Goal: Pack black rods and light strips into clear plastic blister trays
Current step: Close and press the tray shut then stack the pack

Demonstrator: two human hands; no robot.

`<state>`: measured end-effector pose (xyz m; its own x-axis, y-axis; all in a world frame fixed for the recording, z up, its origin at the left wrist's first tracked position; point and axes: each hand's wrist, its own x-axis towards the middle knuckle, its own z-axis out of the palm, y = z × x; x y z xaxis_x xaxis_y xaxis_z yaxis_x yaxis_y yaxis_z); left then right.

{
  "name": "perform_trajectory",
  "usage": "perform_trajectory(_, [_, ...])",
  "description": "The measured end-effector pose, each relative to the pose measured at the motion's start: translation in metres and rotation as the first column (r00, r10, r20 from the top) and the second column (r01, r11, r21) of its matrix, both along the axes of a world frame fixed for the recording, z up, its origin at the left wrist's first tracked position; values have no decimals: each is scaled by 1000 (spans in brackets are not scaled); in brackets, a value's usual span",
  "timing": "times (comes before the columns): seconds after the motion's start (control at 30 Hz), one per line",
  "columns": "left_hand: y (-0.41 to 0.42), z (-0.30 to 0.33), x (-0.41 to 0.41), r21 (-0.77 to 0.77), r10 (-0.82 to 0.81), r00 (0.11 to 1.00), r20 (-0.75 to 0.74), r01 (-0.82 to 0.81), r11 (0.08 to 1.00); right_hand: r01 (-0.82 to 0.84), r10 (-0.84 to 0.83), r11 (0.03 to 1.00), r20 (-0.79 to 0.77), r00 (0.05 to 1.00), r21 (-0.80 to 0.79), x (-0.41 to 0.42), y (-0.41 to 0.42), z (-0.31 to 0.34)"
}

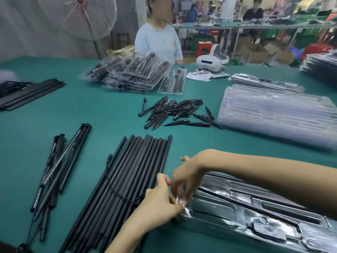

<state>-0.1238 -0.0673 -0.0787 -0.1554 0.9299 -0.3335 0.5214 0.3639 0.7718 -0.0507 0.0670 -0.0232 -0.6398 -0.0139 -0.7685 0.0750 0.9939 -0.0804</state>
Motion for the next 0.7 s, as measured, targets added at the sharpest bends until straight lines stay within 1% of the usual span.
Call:
perform_trajectory(0.07, [4, 1, 0, -24, -52, 998, 32, 53, 998, 12, -9, 998, -47, 999, 63, 5, 0, 2])
perform_trajectory(0.13, [12, 4, -2, -75, -101, 992, 72, 106, 992, 53, -20, 988, -221, 975, 145, 16, 0, 5])
perform_trajectory(0.17, [17, 7, -4, -110, -105, 989, 107, 117, 987, 122, -64, 982, -349, 935, 146, 26, 1, 6])
perform_trajectory(0.2, [22, 10, -5, -149, -115, 984, 139, 135, 980, 230, -158, 969, -496, 854, 87, 38, 3, 7])
perform_trajectory(0.23, [28, 13, -6, -178, -141, 976, 164, 170, 969, 340, -283, 940, -631, 722, -33, 52, 4, 8])
perform_trajectory(0.27, [32, 15, -7, -193, -177, 966, 191, 213, 958, 409, -400, 894, -732, 552, -180, 69, 5, 10])
perform_trajectory(0.3, [35, 17, -7, -199, -199, 954, 225, 245, 949, 427, -465, 855, -800, 378, -295, 88, 6, 9])
perform_trajectory(0.33, [37, 17, -7, -205, -199, 945, 259, 255, 945, 426, -489, 828, -840, 233, -364, 109, 6, 7])
perform_trajectory(0.37, [39, 17, -8, -213, -184, 941, 284, 248, 945, 430, -497, 807, -859, 122, -406, 129, 5, 3])
perform_trajectory(0.4, [41, 16, -8, -218, -162, 940, 300, 233, 948, 450, -507, 780, -861, 46, -436, 150, 2, -2])
perform_trajectory(0.43, [42, 15, -10, -228, -133, 940, 313, 210, 951, 478, -517, 751, -856, -4, -456, 170, -2, -10])
perform_trajectory(0.5, [44, 13, -11, -247, -75, 936, 343, 168, 954, 536, -518, 701, -852, -71, -471, 207, -12, -27])
perform_trajectory(0.57, [44, 12, -11, -250, -48, 935, 352, 144, 957, 592, -493, 669, -865, -98, -449, 235, -24, -44])
perform_trajectory(0.67, [44, 9, -9, -260, -2, 935, 356, 101, 960, 627, -382, 707, -923, -48, -325, 257, -43, -65])
perform_trajectory(0.7, [45, 9, -9, -254, -2, 943, 332, 91, 963, 641, -358, 708, -933, -38, -298, 260, -48, -70])
